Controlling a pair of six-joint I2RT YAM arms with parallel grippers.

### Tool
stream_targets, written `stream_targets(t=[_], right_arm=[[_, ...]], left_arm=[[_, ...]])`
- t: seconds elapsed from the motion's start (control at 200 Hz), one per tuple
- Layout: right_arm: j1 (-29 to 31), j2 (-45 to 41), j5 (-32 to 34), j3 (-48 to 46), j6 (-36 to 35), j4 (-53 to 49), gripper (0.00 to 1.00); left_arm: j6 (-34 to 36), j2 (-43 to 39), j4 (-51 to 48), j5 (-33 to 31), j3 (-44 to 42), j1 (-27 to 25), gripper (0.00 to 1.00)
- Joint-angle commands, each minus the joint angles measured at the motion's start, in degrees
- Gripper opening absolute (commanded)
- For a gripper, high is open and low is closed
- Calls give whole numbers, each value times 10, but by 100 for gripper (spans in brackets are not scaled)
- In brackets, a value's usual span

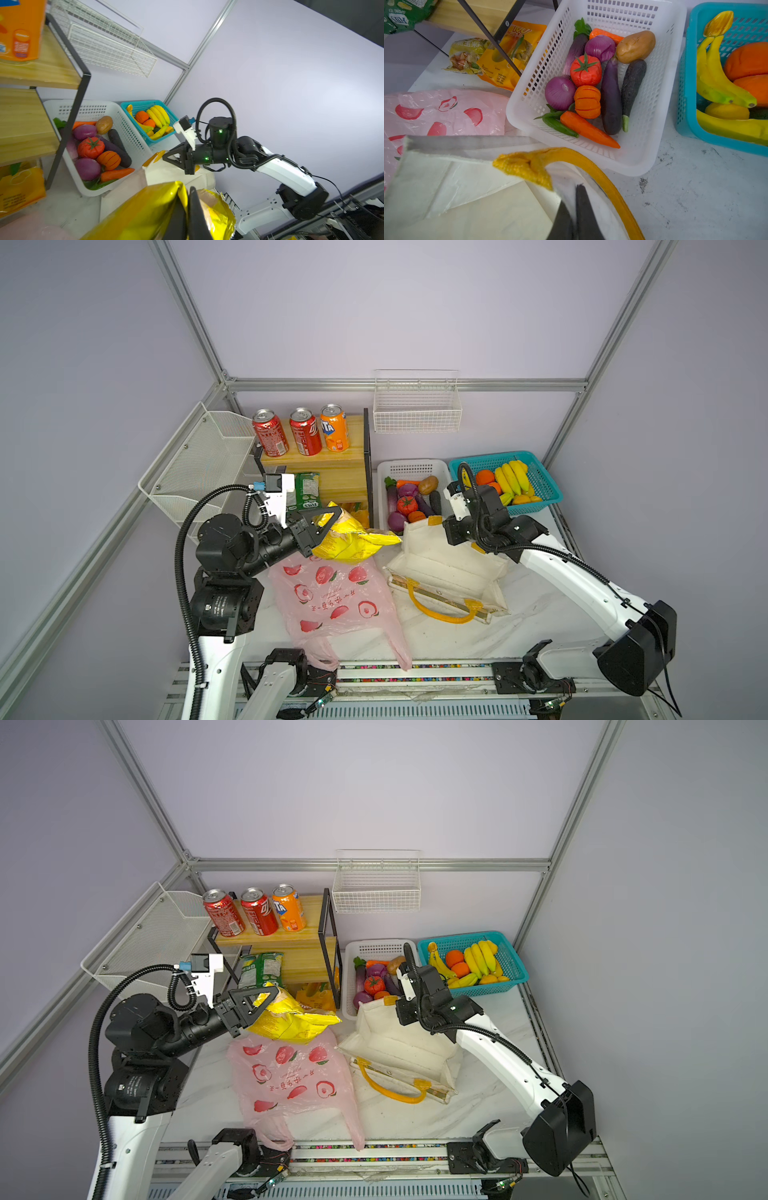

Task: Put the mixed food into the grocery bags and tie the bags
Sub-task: 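Carry the Lay's bag with the left gripper over the open tote bag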

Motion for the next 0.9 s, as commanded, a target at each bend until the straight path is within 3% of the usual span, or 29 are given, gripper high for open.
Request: stream_targets(t=[0.0, 0.2, 0.33, 0.48, 0.895], right_arm=[[-14, 6, -44, 28, -2, 19, 7], [-38, 27, -103, 40, 7, 25, 7], [-48, 31, -114, 35, 12, 32, 7], [-64, 37, -116, 32, 17, 34, 7], [-64, 50, -95, 30, 33, 41, 7]], left_arm=[[-89, 14, 113, 27, 40, -46, 0], [-104, 85, 190, -45, 59, -230, 0], [-98, 140, 217, -71, 74, -308, 0], [-97, 173, 249, -83, 55, -357, 0], [-136, 238, 354, -124, -79, -417, 0]])
